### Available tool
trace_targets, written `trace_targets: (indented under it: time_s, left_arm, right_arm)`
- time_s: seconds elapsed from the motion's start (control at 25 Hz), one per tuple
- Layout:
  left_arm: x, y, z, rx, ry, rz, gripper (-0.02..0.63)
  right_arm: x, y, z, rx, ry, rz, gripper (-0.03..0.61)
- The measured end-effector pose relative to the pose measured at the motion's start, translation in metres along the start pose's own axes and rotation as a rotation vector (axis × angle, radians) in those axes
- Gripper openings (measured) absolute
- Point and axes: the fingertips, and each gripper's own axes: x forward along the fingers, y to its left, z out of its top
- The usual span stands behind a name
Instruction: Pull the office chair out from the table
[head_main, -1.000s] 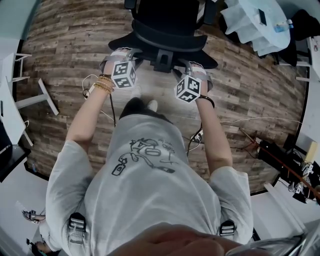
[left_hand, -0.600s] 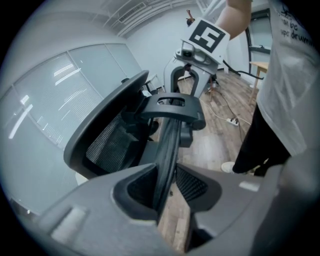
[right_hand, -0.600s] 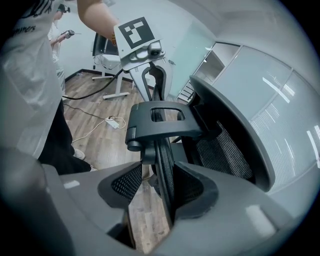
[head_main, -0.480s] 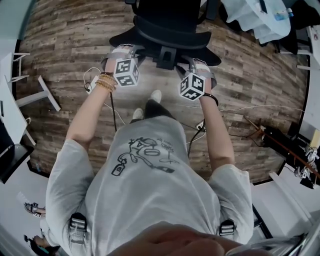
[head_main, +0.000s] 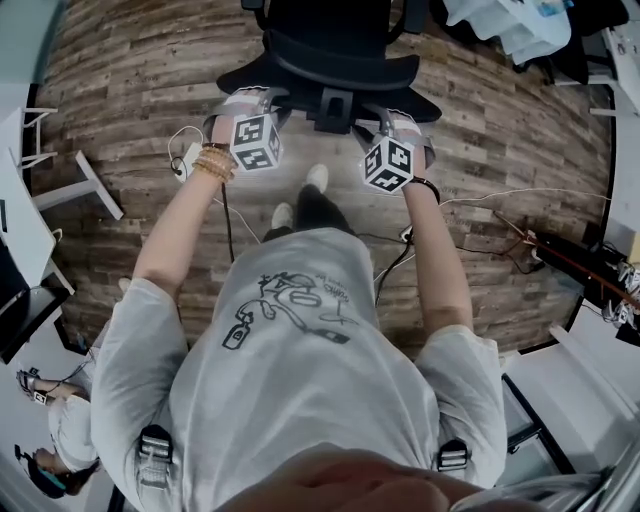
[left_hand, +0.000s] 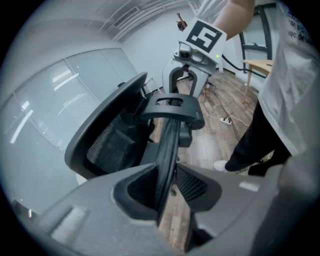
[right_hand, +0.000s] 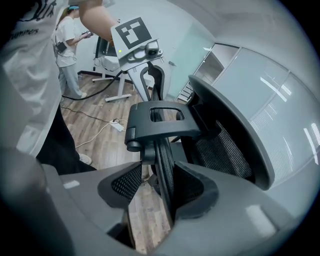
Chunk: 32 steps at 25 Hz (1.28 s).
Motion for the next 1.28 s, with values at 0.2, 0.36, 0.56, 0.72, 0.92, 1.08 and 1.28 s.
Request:
trace_targets:
  time_s: [0.2,0.36,0.56,0.72,0.92,1.08,1.28]
  left_arm:
    - [-0.03,-0.043,-0.008,0.009,-0.004,0.006,0.117]
    - [-0.054,-0.077,-0.014,0.016,-0.009,0.004,0.117]
    - [-0.077,-0.115,-0.017,0.022,-0.011,0.003,0.117]
    - [-0.095,-0.141,-0.022,0.021,-0.011,-0.002,0.117]
    - [-0.114,-0.168,-0.026,0.017,-0.011,-0.008,0.118]
    - [-0.128,-0.187,-0.032,0.012,-0.013,-0.01,0.118]
    - [-0.141,-0.204,-0.034,0.014,-0.011,-0.014,0.118]
  right_arm:
    - [-0.019,0.047,0.016,-0.001,-0.001,0.005,0.204]
    - [-0.034,0.084,0.029,0.004,-0.001,0.003,0.205]
    - [-0.051,0.125,0.039,0.008,-0.002,0.002,0.205]
    - [-0.064,0.153,0.048,0.012,0.002,0.006,0.204]
    - [-0.077,0.183,0.058,0.017,0.002,0.004,0.204]
    - [-0.085,0.205,0.068,0.02,0.005,0.002,0.204]
    - [-0.094,0.223,0.074,0.023,0.008,0.004,0.204]
